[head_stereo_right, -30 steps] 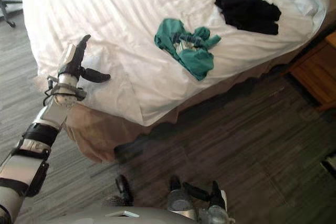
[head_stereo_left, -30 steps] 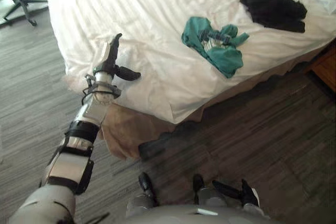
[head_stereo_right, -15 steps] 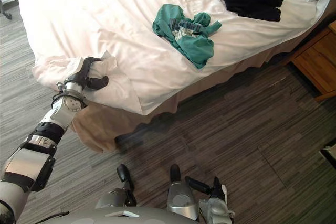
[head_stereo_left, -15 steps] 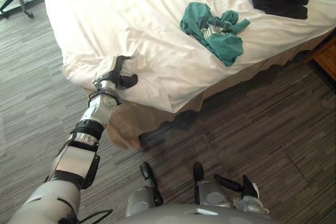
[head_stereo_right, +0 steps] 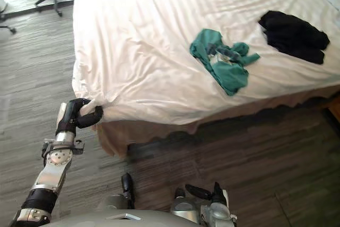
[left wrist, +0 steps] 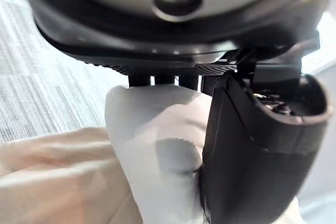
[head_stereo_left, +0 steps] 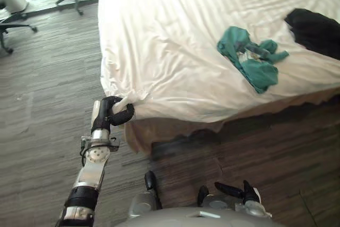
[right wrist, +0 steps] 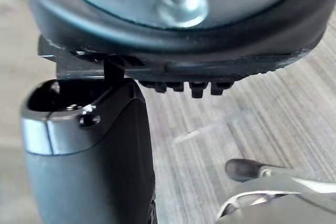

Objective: Tidy up the quilt and then pick up the clothes from the bed and put them into the laundry hamper

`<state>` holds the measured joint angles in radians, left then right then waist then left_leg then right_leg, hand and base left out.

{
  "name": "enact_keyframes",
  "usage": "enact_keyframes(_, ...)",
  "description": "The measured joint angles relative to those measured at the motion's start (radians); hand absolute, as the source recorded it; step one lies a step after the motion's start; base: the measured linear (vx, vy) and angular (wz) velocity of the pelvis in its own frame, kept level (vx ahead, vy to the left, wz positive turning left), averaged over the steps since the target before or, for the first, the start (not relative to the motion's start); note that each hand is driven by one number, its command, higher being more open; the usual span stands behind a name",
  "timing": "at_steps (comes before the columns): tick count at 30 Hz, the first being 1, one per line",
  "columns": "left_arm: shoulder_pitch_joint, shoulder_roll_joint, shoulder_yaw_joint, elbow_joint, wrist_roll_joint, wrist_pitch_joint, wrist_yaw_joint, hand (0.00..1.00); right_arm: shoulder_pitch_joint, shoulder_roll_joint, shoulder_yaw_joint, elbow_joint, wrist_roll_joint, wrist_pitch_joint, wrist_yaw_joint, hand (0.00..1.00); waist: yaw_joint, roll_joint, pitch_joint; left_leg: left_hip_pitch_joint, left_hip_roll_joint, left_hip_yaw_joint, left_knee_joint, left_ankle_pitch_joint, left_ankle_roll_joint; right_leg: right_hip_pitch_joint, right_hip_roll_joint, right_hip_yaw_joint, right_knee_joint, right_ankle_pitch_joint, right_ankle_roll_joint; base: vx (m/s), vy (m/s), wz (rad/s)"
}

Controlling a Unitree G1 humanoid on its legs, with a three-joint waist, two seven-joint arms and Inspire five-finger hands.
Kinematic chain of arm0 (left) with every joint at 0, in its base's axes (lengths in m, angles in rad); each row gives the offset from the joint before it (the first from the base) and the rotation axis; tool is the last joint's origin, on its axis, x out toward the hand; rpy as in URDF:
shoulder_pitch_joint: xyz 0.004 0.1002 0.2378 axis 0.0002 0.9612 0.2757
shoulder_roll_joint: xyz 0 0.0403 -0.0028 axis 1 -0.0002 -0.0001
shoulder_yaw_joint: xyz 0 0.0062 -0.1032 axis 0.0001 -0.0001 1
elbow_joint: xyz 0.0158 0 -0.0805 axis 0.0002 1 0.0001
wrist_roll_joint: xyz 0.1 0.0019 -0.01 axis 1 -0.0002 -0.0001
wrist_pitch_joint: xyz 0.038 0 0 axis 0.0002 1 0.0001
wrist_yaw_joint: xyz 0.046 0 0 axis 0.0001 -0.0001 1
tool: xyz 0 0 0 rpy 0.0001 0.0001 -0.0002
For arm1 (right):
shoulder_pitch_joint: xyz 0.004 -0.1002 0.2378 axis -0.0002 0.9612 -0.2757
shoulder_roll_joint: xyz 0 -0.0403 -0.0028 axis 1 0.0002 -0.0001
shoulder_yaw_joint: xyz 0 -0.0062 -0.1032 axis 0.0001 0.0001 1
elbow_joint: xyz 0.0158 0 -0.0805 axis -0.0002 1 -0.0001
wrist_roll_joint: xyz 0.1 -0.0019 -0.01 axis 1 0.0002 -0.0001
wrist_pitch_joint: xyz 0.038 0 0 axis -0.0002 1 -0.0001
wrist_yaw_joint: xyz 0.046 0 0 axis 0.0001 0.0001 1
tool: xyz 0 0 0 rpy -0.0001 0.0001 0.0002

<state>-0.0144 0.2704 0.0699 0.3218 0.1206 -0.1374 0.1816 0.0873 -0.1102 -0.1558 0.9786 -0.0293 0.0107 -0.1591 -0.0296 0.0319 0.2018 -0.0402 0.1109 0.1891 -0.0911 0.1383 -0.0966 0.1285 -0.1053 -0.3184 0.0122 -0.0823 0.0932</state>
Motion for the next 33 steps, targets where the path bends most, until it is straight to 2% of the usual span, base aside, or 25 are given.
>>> enact_keyframes(4, 0.024, -0.041, 0.049, 0.028, -0.001, -0.022, 0.001, 1.0, -0.033, 0.015, 0.003, 0.0, 0.0, 0.0, 0.001, 1.0, 0.012, -0.021, -0.006, 0.018, -0.014, -0.05, 0.0, 0.001, -0.001, 0.044, -0.003, -0.05, 0.005, -0.02, 0.001, 0.01, -0.042, 0.41)
enact_keyframes(6, 0.022, -0.045, 0.062, 0.132, 0.012, -0.041, 0.003, 1.0, -0.068, 0.023, 0.003, 0.004, 0.002, 0.0, 0.001, 1.0, 0.035, -0.022, -0.007, 0.019, -0.016, -0.072, 0.0, 0.002, -0.003, 0.056, -0.002, -0.073, 0.011, -0.034, 0.002, 0.0, -0.049, 0.3)
enact_keyframes(9, 0.001, -0.079, 0.148, 0.307, 0.052, -0.042, 0.018, 1.0, -0.113, 0.029, 0.006, 0.027, 0.012, -0.003, -0.002, 1.0, 0.047, -0.032, -0.013, 0.022, -0.018, -0.09, 0.0, 0.002, -0.004, 0.064, -0.003, -0.09, 0.025, -0.048, 0.0, 0.02, -0.058, 0.18)
enact_keyframes(12, -0.003, -0.089, 0.258, 0.508, 0.096, 0.01, 0.04, 1.0, -0.143, 0.027, 0.007, 0.047, 0.024, -0.007, -0.008, 1.0, 0.058, -0.05, -0.022, 0.034, -0.02, -0.091, 0.0, 0.002, -0.004, 0.077, -0.005, -0.091, 0.028, -0.059, 0.001, 0.04, -0.061, 0.06)
enact_keyframes(13, -0.003, -0.093, 0.321, 0.572, 0.1, 0.051, 0.067, 1.0, -0.146, 0.027, 0.007, 0.047, 0.038, -0.009, -0.011, 1.0, 0.059, -0.052, -0.023, 0.033, -0.021, -0.09, 0.0, 0.002, -0.004, 0.077, -0.006, -0.091, 0.03, -0.062, 0.001, 0.04, -0.065, 0.08)
enact_keyframes(14, 0.023, -0.091, 0.424, 0.645, 0.092, 0.126, 0.104, 1.0, -0.144, 0.027, 0.003, 0.048, 0.04, -0.01, -0.018, 1.0, 0.066, -0.055, -0.023, 0.034, -0.019, -0.086, 0.0, 0.001, -0.005, 0.076, -0.006, -0.091, 0.035, -0.063, 0.0, 0.04, -0.061, 0.08)
enact_keyframes(16, 0.07, -0.084, 0.461, 0.674, 0.086, 0.177, 0.129, 1.0, -0.139, 0.025, -0.005, 0.052, 0.044, -0.01, -0.022, 1.0, 0.08, -0.056, -0.024, 0.035, -0.014, -0.081, 0.0, -0.004, -0.011, 0.078, -0.006, -0.091, 0.035, -0.063, 0.0, 0.02, -0.041, 0.08)
enact_keyframes(19, 0.184, -0.071, 0.421, 0.698, 0.126, 0.223, 0.138, 1.0, -0.123, 0.028, -0.014, 0.089, 0.044, -0.007, -0.025, 1.0, 0.095, -0.059, -0.024, 0.035, -0.022, -0.08, -0.001, -0.006, -0.012, 0.085, -0.013, -0.091, 0.038, -0.063, 0.0, -0.01, -0.009, 0.16)
enact_keyframes(22, 0.215, -0.089, 0.26, 0.698, 0.169, 0.224, 0.136, 1.0, -0.101, 0.04, -0.019, 0.09, 0.044, -0.01, -0.025, 1.0, 0.1, -0.059, -0.023, 0.038, -0.03, -0.072, -0.001, -0.01, -0.007, 0.082, -0.023, -0.087, 0.038, -0.062, 0.002, -0.08, 0.024, -0.04)
enact_keyframes(24, 0.206, -0.123, 0.127, 0.692, 0.206, 0.196, 0.122, 1.0, -0.085, 0.058, -0.035, 0.112, 0.044, -0.011, -0.027, 1.0, 0.084, -0.068, -0.026, 0.051, -0.032, -0.047, -0.001, -0.022, -0.002, 0.08, -0.03, -0.061, 0.038, -0.058, 0.01, -0.12, 0.052, -0.28)
enact_keyframes(26, 0.18, -0.149, 0.046, 0.688, 0.213, 0.174, 0.111, 1.0, -0.06, 0.084, -0.063, 0.11, 0.052, -0.01, -0.031, 1.0, 0.072, -0.08, -0.035, 0.051, -0.031, -0.029, -0.001, -0.023, 0.001, 0.064, -0.033, -0.038, 0.038, -0.056, 0.013, -0.1, 0.049, -0.4)
enact_keyframes(29, 0.166, -0.121, -0.03, 0.69, 0.243, 0.163, 0.109, 1.0, -0.055, 0.101, -0.103, 0.109, 0.088, -0.012, -0.066, 1.0, 0.042, -0.096, -0.044, 0.056, -0.031, 0.006, -0.001, -0.025, 0.001, 0.046, -0.035, 0.0, 0.038, -0.049, 0.024, -0.04, 0.031, -0.38)
enact_keyframes(31, 0.167, -0.115, -0.048, 0.691, 0.232, 0.164, 0.108, 1.0, -0.041, 0.107, -0.136, 0.107, 0.128, -0.022, -0.085, 1.0, 0.034, -0.1, -0.047, 0.063, -0.034, 0.02, -0.001, -0.029, 0.005, 0.046, -0.043, 0.01, 0.037, -0.047, 0.026, 0.02, 0.018, -0.18)
enact_keyframes(32, 0.167, -0.115, -0.055, 0.691, 0.226, 0.164, 0.109, 1.0, -0.035, 0.109, -0.159, 0.108, 0.157, -0.022, -0.095, 0.0, 0.033, -0.1, -0.047, 0.065, -0.039, 0.026, -0.001, -0.031, 0.009, 0.046, -0.048, 0.019, 0.037, -0.045, 0.029, 0.04, 0.022, -0.08)
enact_keyframes(33, 0.167, -0.115, -0.058, 0.691, 0.224, 0.164, 0.109, 1.0, -0.032, 0.11, -0.17, 0.108, 0.165, -0.022, -0.096, 0.0, 0.033, -0.099, -0.047, 0.065, -0.041, 0.029, -0.001, -0.031, 0.012, 0.046, -0.049, 0.021, 0.037, -0.045, 0.029, 0.05, 0.022, -0.06)
